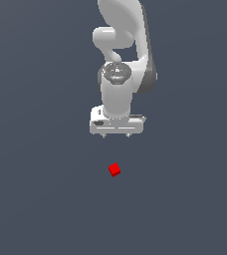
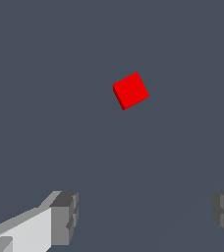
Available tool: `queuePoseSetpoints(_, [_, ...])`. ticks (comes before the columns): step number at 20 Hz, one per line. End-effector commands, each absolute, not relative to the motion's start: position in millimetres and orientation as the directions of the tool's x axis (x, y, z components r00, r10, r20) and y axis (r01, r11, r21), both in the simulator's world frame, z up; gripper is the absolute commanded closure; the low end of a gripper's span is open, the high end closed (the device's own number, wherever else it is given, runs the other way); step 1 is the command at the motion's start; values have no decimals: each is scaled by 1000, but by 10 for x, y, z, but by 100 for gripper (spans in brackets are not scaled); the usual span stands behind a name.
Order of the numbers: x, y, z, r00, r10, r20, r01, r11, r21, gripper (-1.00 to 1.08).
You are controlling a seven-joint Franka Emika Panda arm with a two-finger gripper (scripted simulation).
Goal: Pick up the red cube and move it to a goal position.
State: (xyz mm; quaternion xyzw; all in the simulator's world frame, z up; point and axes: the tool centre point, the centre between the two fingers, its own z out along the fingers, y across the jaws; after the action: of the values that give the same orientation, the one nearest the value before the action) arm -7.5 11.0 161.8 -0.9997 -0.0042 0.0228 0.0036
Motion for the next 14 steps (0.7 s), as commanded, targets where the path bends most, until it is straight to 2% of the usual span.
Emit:
queuePoseSetpoints(1, [-75, 110, 1618, 999, 8, -46, 8, -1000, -7, -92])
queuePoseSetpoints(14, [122, 48, 1279, 992, 119, -35, 119, -993, -8, -92])
